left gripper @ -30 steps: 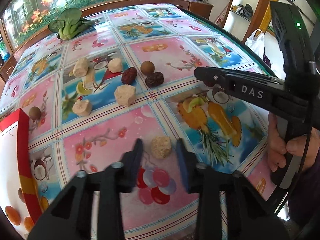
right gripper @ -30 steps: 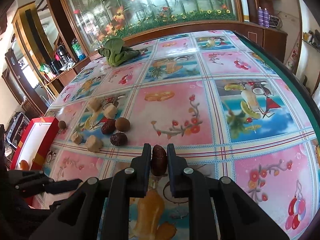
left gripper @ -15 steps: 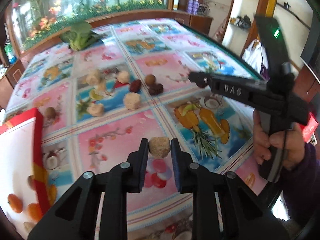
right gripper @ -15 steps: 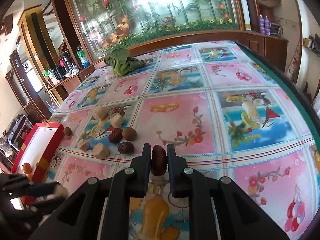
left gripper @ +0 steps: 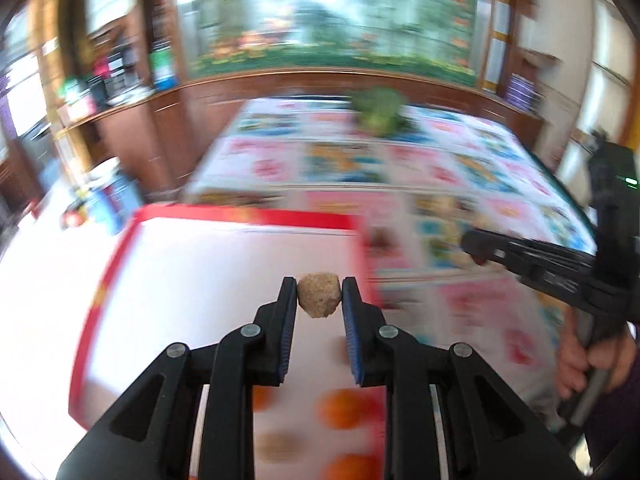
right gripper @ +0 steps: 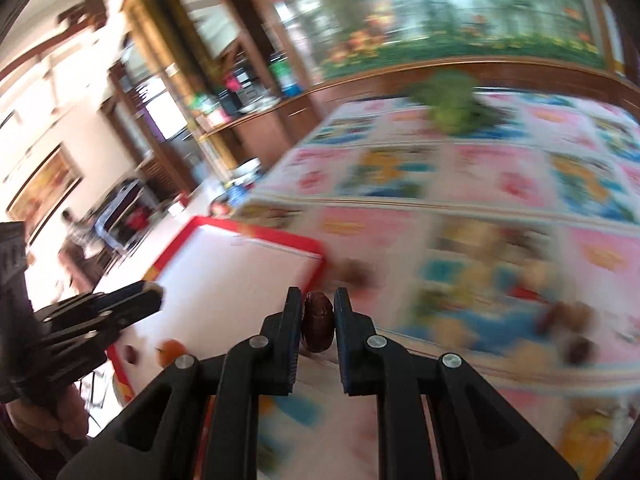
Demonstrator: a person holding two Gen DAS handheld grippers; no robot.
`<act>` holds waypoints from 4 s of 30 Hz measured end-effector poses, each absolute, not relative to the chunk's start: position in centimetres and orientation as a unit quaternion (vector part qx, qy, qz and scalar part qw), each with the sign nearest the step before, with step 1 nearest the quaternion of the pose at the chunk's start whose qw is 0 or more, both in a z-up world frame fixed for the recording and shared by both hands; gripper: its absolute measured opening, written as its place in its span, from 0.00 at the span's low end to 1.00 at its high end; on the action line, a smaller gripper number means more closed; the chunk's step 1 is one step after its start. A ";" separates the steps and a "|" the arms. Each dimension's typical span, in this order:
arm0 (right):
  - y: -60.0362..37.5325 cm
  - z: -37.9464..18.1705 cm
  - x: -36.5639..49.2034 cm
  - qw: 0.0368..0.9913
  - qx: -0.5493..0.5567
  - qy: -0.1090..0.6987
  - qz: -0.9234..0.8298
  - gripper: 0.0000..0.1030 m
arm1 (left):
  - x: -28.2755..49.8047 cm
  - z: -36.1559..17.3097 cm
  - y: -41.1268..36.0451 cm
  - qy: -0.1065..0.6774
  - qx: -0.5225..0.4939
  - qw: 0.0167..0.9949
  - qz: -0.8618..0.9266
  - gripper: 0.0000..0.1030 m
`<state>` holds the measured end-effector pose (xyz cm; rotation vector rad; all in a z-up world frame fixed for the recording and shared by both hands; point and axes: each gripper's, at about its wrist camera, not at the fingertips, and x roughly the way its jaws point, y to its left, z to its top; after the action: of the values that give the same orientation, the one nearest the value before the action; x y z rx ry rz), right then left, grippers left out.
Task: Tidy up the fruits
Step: 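Carry the date into the tray and open the right tool while the left tool releases the cookie, then withdraw both open tools from the tray back over the table, then grasp another dark red date with the right tool while the left tool grasps a beige cookie, then carry the date into the tray and open the right tool while the left tool releases its cookie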
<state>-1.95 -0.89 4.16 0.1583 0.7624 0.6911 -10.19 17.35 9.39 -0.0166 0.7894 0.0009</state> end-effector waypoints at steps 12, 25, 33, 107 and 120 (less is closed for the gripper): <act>10.6 0.9 -1.2 0.820 0.018 0.445 0.360 0.13 | -10.1 4.1 26.8 0.441 -0.057 0.889 0.113 0.24; 12.6 0.2 -1.3 0.818 -0.015 0.461 0.344 0.14 | -10.3 3.2 27.9 0.454 -0.056 0.880 0.128 0.25; 9.6 1.5 -1.8 0.824 0.011 0.427 0.371 0.28 | -10.7 4.1 27.0 0.439 -0.044 0.884 0.151 0.68; -18.1 0.9 -0.8 0.925 0.026 0.350 0.148 0.24 | -3.3 4.9 0.0 0.428 0.087 0.888 -0.142 0.26; -12.2 2.6 -2.2 0.915 0.050 0.335 0.219 0.24 | -11.1 8.8 13.4 0.378 0.025 0.926 -0.015 0.26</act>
<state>-2.23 -12.19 2.60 0.1030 0.6895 0.4517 -11.06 13.38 8.75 0.0521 0.7744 -0.0298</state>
